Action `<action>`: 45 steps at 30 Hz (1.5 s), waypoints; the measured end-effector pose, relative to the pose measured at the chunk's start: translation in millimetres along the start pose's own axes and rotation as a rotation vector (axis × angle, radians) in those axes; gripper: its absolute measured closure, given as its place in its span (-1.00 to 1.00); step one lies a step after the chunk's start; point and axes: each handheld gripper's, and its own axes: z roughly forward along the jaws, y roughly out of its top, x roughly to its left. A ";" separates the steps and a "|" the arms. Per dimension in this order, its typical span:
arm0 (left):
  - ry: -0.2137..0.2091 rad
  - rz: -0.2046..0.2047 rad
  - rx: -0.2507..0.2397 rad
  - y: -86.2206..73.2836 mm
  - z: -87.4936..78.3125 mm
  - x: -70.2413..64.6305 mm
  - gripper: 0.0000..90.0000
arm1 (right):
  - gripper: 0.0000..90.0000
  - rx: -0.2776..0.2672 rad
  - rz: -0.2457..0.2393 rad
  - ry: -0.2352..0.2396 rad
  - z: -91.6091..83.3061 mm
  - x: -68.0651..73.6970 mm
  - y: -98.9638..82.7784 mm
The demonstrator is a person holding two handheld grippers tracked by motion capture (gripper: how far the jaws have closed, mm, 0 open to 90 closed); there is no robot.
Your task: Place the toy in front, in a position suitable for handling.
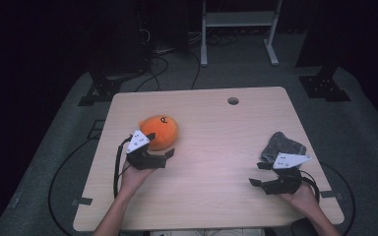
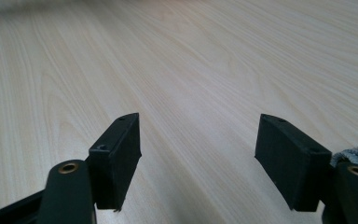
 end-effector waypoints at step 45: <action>0.196 -0.051 0.092 -14.5 24.2 53.0 0.27 | -0.33 -0.019 0.002 0.012 -2.1 0.6 0.9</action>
